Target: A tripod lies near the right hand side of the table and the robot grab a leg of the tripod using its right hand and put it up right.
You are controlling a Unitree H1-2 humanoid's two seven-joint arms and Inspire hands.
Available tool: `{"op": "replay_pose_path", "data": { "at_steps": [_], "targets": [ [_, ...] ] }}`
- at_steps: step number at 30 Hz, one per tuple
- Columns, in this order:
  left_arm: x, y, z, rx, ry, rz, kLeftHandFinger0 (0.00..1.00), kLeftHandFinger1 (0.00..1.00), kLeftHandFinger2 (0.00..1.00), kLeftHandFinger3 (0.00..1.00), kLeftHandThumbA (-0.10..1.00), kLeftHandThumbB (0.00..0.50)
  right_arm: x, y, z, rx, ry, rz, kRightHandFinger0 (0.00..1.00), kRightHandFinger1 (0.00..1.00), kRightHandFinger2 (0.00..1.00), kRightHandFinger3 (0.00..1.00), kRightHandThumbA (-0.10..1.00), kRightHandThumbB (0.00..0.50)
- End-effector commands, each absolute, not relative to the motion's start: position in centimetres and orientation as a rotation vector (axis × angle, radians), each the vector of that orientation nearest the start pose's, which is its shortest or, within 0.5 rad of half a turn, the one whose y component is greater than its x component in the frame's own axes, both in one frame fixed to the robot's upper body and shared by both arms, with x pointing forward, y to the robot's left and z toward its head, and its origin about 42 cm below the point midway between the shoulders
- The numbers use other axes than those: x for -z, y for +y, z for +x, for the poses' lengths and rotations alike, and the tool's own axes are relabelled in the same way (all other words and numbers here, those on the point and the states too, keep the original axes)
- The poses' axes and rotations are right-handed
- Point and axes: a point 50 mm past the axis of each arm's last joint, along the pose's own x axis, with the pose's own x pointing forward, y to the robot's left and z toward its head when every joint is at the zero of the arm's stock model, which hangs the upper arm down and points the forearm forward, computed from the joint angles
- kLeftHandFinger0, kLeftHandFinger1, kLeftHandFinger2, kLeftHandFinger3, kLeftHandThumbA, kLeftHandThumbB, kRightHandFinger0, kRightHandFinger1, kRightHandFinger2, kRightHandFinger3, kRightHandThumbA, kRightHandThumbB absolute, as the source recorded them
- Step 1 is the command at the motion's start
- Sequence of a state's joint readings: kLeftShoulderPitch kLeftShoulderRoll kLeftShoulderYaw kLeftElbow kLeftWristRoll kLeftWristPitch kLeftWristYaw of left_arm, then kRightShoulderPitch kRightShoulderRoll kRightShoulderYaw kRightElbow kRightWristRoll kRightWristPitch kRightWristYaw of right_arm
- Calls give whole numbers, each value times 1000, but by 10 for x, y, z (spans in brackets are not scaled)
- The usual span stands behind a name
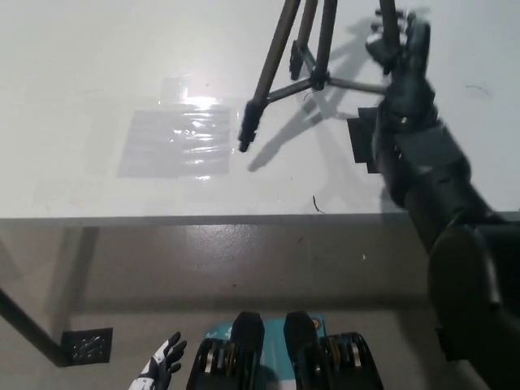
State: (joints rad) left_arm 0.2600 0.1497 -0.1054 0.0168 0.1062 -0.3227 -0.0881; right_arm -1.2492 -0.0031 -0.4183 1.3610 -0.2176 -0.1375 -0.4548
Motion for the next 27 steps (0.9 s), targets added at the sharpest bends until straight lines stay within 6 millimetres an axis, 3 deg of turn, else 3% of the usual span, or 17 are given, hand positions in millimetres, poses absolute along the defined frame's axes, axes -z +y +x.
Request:
{"op": "replay_pose_path", "data": {
  "at_steps": [1, 5, 8, 10, 11, 12, 13, 14, 15, 16, 17, 18, 19, 20, 24, 27],
  "targets": [
    [-61, 238, 182, 195, -107, 233, 1000, 1000, 1000, 1000, 1000, 341, -281, -125, 572, 376, -68, 140, 0, 182, 549, 540, -27, 86],
    [-63, 237, 183, 193, -97, 239, 1000, 1000, 1000, 1000, 1000, 366, -248, -122, 561, 359, -45, 105, 0, 96, 429, 286, 31, 93],
    [-63, 238, 183, 197, -98, 243, 1000, 1000, 1000, 1000, 1000, 361, -231, -119, 554, 348, -31, 77, 0, 45, 383, 353, 17, 78],
    [-63, 238, 183, 199, -102, 240, 1000, 1000, 1000, 1000, 1000, 356, -223, -117, 551, 333, -19, 64, 0, 49, 390, 387, 22, 84],
    [-63, 238, 183, 199, -107, 240, 1000, 1000, 1000, 1000, 1000, 341, -219, -116, 550, 317, -14, 48, 0, 70, 420, 432, 74, 88],
    [-63, 238, 184, 199, -114, 237, 1000, 1000, 1000, 1000, 1000, 328, -215, -116, 549, 296, -7, 45, 0, 125, 484, 511, 188, 126],
    [-63, 238, 184, 200, -119, 237, 1000, 1000, 1000, 1000, 1000, 321, -215, -116, 549, 279, -5, 44, 73, 228, 579, 564, 236, 172],
    [-63, 238, 185, 202, -119, 234, 1000, 1000, 1000, 1000, 1000, 322, -215, -115, 550, 235, -2, 68, 281, 413, 699, 659, 315, 226],
    [-63, 238, 185, 203, -119, 235, 1000, 1000, 1000, 1000, 1000, 322, -215, -115, 550, 231, -2, 71, 284, 402, 648, 602, 323, 232],
    [-63, 238, 185, 200, -114, 241, 1000, 1000, 1000, 1000, 1000, 333, -215, -116, 550, 179, -22, 69, 385, 455, 615, 692, 388, 274],
    [-63, 238, 186, 200, -113, 243, 1000, 1000, 1000, 1000, 1000, 334, -215, -117, 552, 79, -14, 48, 777, 904, 1000, 1000, 572, 391],
    [-63, 238, 186, 200, -113, 243, 1000, 1000, 1000, 1000, 1000, 335, -215, -117, 553, 51, -12, 44, 890, 979, 1000, 1000, 627, 406],
    [-63, 238, 186, 201, -115, 245, 1000, 1000, 1000, 1000, 1000, 335, -215, -117, 554, 10, -5, 68, 1000, 1000, 1000, 1000, 656, 460],
    [-63, 238, 187, 199, -113, 250, 1000, 1000, 1000, 1000, 1000, 343, -215, -118, 554, -35, -10, 58, 1000, 1000, 1000, 1000, 719, 497],
    [-62, 238, 185, 201, -115, 257, 1000, 1000, 1000, 1000, 1000, 331, -218, -126, 557, -121, -19, 17, 1000, 1000, 1000, 1000, 890, 500],
    [-62, 238, 185, 202, -116, 257, 1000, 1000, 1000, 1000, 1000, 327, -228, -132, 561, -137, -33, 25, 1000, 1000, 1000, 1000, 913, 500]
  ]
}}
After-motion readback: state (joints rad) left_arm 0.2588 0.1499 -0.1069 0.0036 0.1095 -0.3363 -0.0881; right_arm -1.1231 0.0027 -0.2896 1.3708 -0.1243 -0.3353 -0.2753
